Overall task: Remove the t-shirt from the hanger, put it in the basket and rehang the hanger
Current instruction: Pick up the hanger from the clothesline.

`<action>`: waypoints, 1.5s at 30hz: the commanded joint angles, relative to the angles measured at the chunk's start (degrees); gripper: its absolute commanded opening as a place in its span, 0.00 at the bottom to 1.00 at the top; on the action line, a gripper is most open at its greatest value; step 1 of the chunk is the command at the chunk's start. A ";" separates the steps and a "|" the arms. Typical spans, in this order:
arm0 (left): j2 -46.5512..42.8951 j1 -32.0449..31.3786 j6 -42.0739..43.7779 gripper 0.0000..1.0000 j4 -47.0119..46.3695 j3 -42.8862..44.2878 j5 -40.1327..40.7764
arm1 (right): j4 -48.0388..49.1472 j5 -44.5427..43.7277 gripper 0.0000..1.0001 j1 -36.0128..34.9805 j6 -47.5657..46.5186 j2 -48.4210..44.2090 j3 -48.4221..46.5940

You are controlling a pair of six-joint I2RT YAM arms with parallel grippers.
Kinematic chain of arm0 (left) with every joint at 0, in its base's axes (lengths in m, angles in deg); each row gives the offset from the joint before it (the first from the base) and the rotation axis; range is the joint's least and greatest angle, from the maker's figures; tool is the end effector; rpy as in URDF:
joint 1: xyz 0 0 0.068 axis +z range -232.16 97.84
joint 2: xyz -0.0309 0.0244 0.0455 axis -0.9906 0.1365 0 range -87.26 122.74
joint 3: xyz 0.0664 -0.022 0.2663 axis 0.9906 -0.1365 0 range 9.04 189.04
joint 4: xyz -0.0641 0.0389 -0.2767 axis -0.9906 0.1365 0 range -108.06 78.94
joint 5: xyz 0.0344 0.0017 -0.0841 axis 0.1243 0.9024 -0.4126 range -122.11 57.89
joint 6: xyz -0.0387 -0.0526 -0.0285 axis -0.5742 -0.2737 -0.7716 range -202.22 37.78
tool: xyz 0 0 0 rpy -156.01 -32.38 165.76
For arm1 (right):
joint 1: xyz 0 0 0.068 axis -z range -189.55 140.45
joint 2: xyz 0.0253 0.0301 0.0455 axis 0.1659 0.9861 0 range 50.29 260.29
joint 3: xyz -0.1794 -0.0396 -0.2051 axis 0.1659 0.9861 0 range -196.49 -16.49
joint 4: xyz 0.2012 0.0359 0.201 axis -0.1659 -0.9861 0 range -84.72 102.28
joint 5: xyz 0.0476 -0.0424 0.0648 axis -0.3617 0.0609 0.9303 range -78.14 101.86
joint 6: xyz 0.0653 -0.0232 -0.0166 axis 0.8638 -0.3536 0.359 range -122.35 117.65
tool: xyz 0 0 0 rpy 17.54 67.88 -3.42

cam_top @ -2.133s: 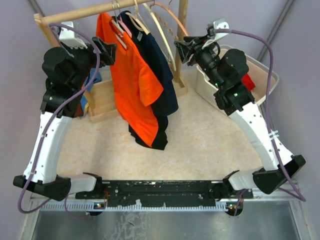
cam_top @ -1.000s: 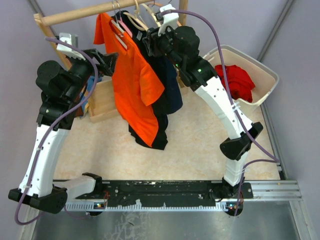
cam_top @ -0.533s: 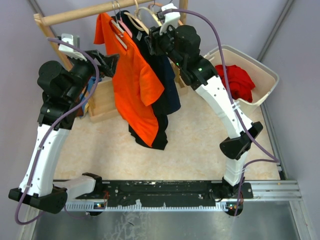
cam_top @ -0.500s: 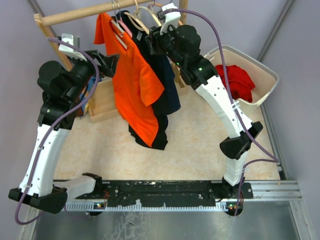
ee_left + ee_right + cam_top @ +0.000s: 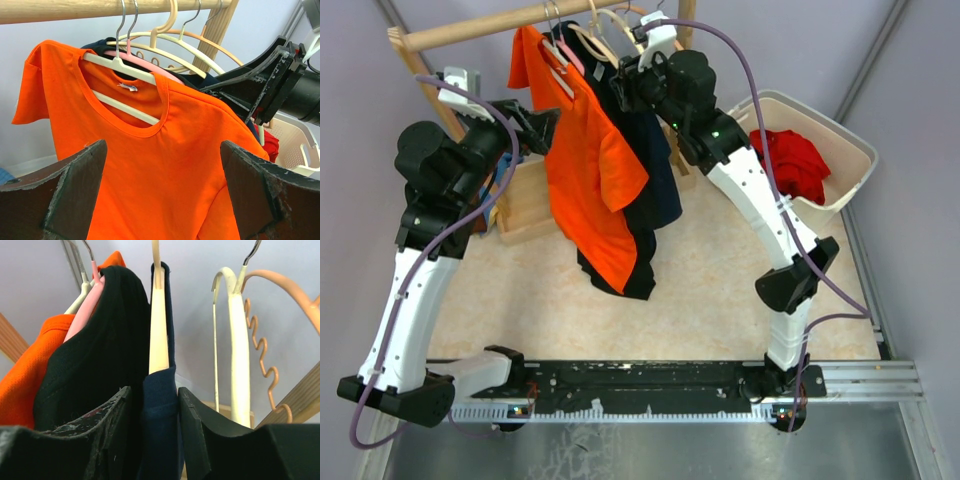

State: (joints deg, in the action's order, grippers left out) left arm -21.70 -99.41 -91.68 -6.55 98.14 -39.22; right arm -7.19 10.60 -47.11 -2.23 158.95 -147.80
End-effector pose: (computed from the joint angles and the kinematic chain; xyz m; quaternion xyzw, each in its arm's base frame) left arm 0.2501 -0.0851 0.5473 0.0909 0.6232 -0.2172 0.7458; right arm 0.3697 0.2826 0.5334 -0.2130 0.6534 0.2275 0.6899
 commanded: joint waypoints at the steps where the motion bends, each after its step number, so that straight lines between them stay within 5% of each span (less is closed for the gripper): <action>1: 0.27 0.24 -0.58 0.99 -1.99 0.89 -0.97 | 2.53 1.69 0.41 0.37 0.39 0.33 -2.72; 21: 0.53 0.21 -1.80 0.99 -2.14 2.01 -3.47 | 14.21 -0.40 0.00 0.36 3.47 -4.57 3.78; 31: 1.33 0.21 -2.56 0.99 -1.79 4.01 -7.63 | 23.13 -3.03 0.00 0.37 4.70 -9.75 8.98; 45: 4.52 0.21 -3.90 0.99 -0.84 7.74 -9.15 | 23.65 -2.36 0.00 0.01 3.85 -20.00 18.34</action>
State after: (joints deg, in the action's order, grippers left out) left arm -18.14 -99.41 -94.87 -6.93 103.11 -46.98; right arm 5.62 8.54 -46.98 1.81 146.42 -131.16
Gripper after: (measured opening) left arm 0.996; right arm 0.233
